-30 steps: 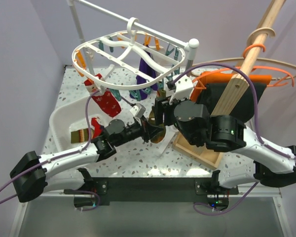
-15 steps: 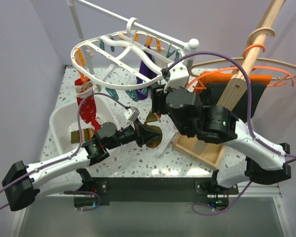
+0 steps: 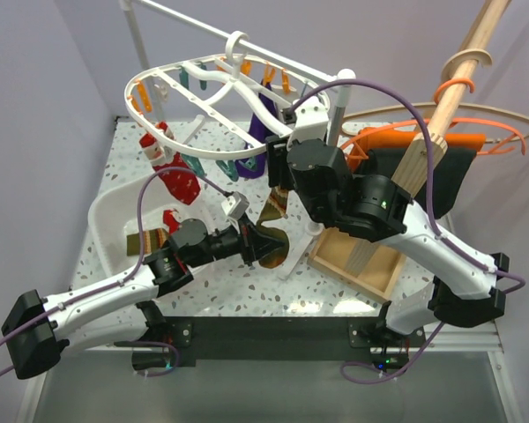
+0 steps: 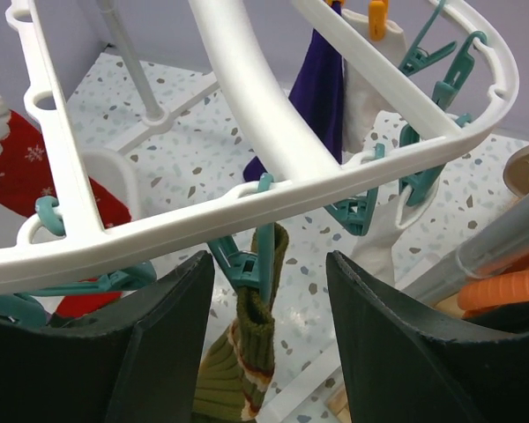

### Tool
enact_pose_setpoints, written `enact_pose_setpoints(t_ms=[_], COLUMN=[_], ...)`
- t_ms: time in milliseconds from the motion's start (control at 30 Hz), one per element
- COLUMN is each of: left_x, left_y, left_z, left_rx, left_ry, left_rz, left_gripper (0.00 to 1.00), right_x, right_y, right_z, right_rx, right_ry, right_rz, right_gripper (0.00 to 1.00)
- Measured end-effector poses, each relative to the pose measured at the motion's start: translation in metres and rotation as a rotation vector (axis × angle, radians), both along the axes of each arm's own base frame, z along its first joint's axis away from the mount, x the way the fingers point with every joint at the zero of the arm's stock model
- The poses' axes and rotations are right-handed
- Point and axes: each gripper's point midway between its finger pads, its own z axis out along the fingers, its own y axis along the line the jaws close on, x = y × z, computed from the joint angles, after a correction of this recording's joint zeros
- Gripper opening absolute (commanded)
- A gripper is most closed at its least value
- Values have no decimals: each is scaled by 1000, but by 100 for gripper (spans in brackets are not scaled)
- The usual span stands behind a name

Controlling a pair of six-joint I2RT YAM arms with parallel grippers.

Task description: Remove the socks clipped to the hanger

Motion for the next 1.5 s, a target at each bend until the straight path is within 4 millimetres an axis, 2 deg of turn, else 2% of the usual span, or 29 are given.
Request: enact_pose_setpoints(t_ms=[367, 733, 833, 1033, 1367, 1500], left_x=[-7, -11, -11, -11, -11, -5], left_y=[-2, -2, -2, -3, 1, 10], left_z=[-2, -6, -4, -2, -15, -22], left_rx=[7, 22, 21, 21, 68, 124], left_ry=[5, 16, 15, 14, 49, 73], left_rz=[-42, -60, -63, -65, -50, 7], left_gripper=[0, 0, 0, 0, 0, 0], right_x=[5, 18, 20, 25, 29, 30], right_y=[15, 9, 11, 14, 15, 11], right_z=[-6, -6, -8, -12, -20, -22], right_rx=[-6, -10, -14, -31, -30, -27], right_ry=[1, -6, -4, -3, -1, -1], right_rz=[24, 2, 6, 2, -6, -12], right_gripper=[57, 43, 34, 0, 0, 0])
